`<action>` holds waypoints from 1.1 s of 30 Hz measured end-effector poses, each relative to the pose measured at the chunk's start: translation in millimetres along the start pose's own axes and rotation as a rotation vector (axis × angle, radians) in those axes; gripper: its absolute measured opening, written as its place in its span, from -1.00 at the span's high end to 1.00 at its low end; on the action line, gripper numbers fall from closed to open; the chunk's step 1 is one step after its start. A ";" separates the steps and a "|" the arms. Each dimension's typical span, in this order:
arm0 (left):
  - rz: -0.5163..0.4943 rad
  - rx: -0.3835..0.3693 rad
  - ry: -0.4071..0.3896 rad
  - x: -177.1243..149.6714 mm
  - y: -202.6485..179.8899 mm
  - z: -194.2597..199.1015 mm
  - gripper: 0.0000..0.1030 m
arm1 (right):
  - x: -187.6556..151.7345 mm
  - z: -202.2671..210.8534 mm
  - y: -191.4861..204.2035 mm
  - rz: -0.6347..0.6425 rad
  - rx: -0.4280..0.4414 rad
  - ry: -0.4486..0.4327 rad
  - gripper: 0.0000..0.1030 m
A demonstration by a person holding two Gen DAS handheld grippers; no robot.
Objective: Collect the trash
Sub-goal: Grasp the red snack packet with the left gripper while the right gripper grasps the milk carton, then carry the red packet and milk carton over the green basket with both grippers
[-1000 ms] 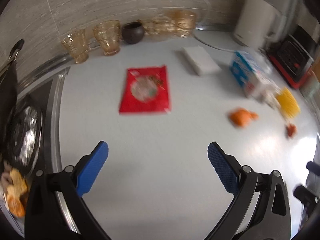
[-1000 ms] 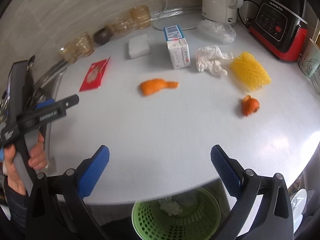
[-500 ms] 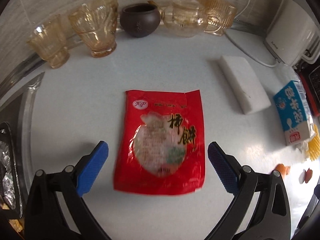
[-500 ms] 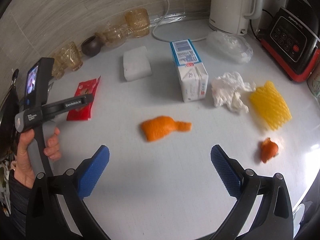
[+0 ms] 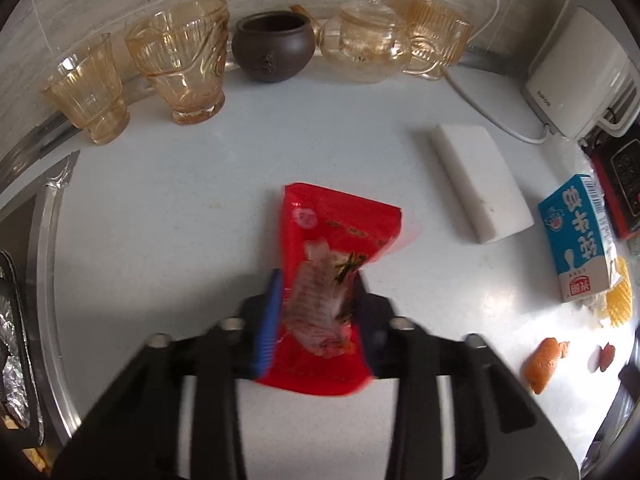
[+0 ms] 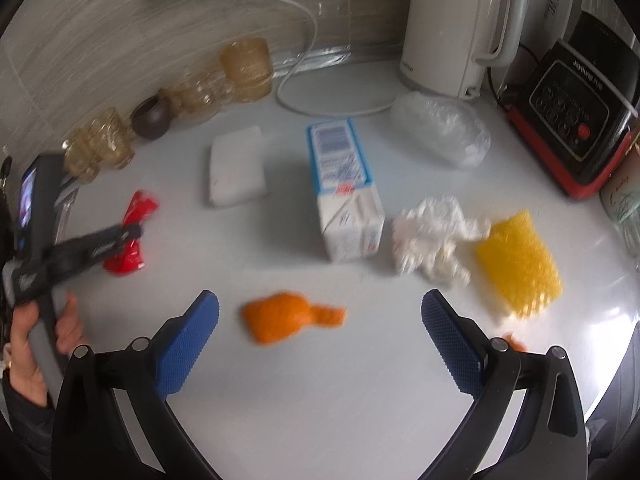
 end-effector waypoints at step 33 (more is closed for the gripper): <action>-0.128 -0.101 -0.088 -92.5 -76.8 128.6 0.78 | -1.4 22.6 11.5 0.108 0.013 -0.004 0.20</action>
Point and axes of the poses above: each gripper's, at about its wrist camera, not at the fingertips, and z roughly against the way its jaws point, y to its left, x to its top, the point moved 10 cm from there along -z, roughly the way its jaws point, and after that the axes turned 15 degrees about -z, right-handed, at the moved point
